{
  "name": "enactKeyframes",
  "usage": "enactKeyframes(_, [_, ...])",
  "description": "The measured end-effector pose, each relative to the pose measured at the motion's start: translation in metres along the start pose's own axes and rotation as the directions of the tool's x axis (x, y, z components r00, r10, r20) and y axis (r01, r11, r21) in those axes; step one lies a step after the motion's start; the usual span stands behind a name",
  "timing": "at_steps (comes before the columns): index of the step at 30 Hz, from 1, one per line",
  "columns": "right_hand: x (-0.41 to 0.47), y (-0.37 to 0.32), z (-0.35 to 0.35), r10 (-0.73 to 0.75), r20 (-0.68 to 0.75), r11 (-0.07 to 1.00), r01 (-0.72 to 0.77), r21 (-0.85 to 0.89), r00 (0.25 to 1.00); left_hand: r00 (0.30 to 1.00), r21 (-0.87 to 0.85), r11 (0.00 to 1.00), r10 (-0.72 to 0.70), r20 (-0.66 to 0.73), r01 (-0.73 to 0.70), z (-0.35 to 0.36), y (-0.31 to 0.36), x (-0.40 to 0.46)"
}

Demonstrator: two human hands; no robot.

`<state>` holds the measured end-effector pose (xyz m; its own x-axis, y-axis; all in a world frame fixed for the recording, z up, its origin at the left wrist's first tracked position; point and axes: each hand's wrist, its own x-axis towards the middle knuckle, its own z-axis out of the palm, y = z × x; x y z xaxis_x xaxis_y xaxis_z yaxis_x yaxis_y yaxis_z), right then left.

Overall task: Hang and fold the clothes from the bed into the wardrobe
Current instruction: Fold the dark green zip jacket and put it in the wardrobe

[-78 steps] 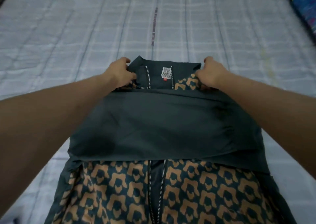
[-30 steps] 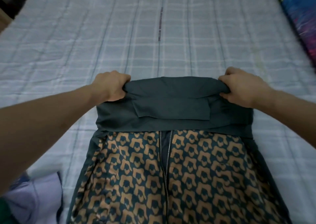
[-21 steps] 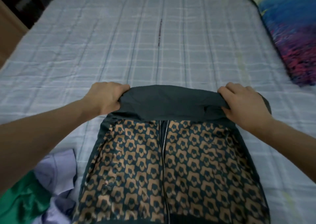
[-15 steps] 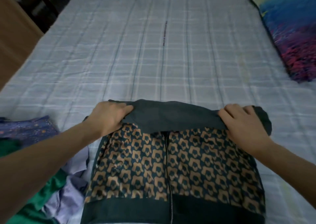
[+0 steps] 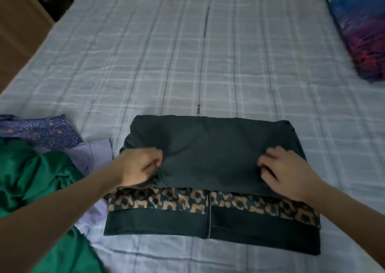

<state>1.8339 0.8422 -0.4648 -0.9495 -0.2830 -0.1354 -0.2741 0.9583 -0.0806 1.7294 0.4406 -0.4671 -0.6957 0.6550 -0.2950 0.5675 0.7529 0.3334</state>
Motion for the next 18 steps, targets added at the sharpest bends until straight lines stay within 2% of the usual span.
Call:
enactKeyframes(2, [0.018, 0.002, -0.003, 0.096, -0.205, 0.995, -0.092, 0.031, 0.974, 0.949, -0.058, 0.998, -0.01, -0.314, -0.008, -0.003, -0.006, 0.015])
enactKeyframes(4, [0.039, 0.0, 0.001, 0.246, -0.268, 0.969, -0.238, 0.064, 0.931, 0.884, -0.08, 0.992, -0.126, -0.449, 0.101, 0.0, -0.007, 0.037])
enactKeyframes(7, [0.054, 0.007, 0.021, 0.352, -0.145, 0.936, -0.35, 0.041, 0.925, 0.843, -0.052, 0.95, -0.297, -0.448, 0.307, 0.027, -0.014, 0.056])
enactKeyframes(10, [0.039, 0.031, 0.062, 0.46, -0.005, 0.887, -0.459, 0.05, 0.888, 0.763, -0.175, 0.853, -0.518, -0.386, 0.491, 0.064, -0.031, 0.063])
enactKeyframes(13, [0.03, 0.04, 0.081, 0.465, -0.027, 0.881, -0.46, 0.112, 0.885, 0.785, -0.18, 0.861, -0.508, -0.355, 0.475, 0.072, -0.042, 0.072])
enactKeyframes(16, [0.036, 0.038, 0.071, 0.462, 0.056, 0.881, -0.466, 0.088, 0.885, 0.802, -0.222, 0.853, -0.521, -0.292, 0.473, 0.062, -0.04, 0.072])
enactKeyframes(18, [0.038, 0.033, 0.059, 0.475, -0.002, 0.879, -0.475, 0.043, 0.88, 0.783, -0.204, 0.864, -0.504, -0.365, 0.461, 0.053, -0.035, 0.071])
